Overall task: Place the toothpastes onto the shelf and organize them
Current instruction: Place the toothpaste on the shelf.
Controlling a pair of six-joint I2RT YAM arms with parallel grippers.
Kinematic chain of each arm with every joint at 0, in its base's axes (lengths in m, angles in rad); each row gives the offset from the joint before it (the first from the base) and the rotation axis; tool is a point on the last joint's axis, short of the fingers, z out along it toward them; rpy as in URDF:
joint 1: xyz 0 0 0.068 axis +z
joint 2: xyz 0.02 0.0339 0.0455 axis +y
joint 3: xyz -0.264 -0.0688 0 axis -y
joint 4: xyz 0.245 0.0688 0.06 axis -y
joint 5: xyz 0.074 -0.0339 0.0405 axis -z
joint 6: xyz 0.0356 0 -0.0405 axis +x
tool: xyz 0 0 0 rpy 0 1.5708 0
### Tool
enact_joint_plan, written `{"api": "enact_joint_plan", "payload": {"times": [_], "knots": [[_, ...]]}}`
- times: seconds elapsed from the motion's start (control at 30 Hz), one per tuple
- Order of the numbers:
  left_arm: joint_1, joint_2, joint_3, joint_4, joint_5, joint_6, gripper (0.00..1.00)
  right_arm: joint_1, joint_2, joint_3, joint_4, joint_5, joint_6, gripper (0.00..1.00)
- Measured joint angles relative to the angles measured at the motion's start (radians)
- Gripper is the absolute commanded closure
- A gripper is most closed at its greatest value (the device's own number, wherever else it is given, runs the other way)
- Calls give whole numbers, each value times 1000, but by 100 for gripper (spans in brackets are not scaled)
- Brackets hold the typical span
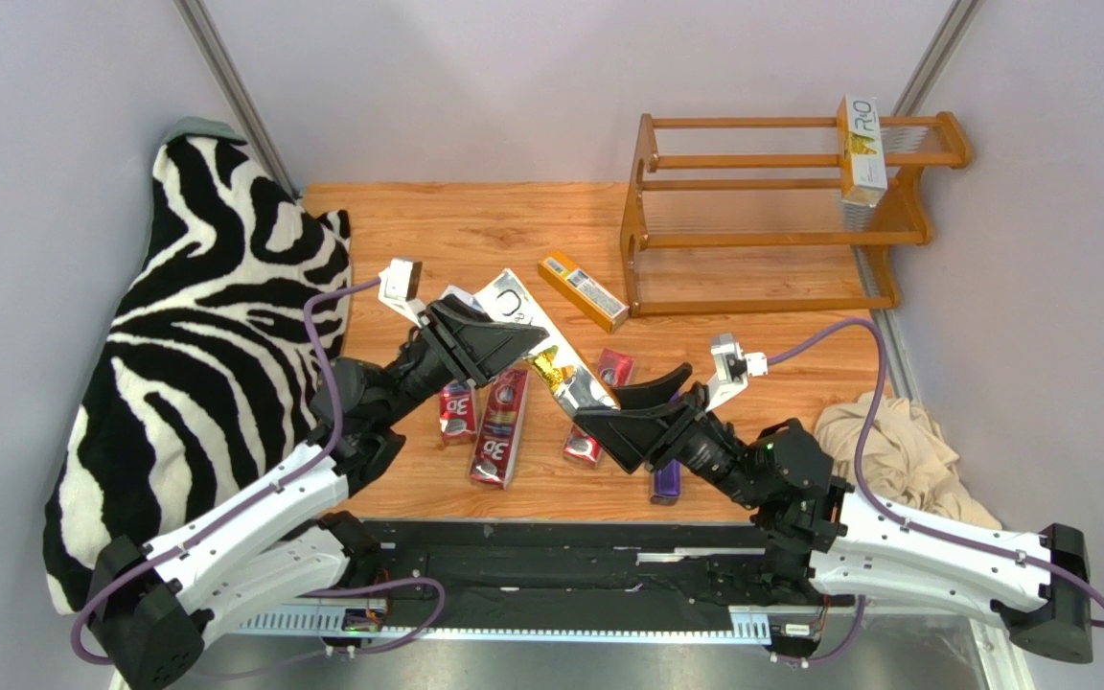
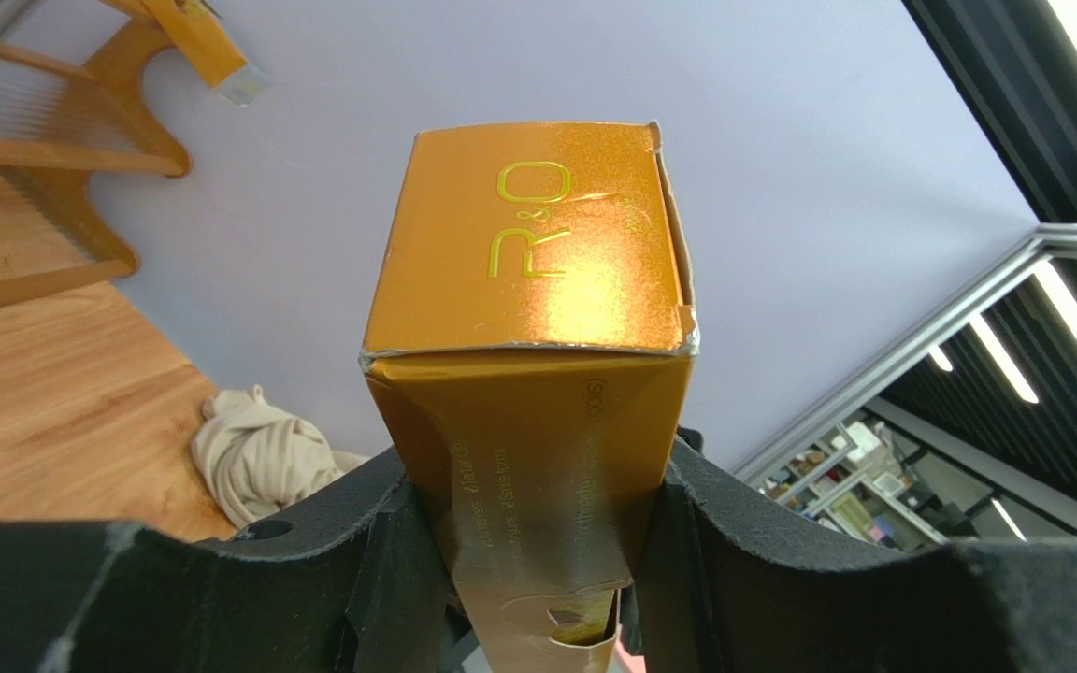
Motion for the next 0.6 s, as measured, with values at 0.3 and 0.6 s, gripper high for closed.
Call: {"api": "enact_joint_plan", "payload": {"times": [0.3,0.6], "knots": [[0,11,0,35,18,-11,100,0,10,8,-1,7,11,74],[-2,2,-2,16,21,16,3,4,-28,8,-55,43,27,77]]}}
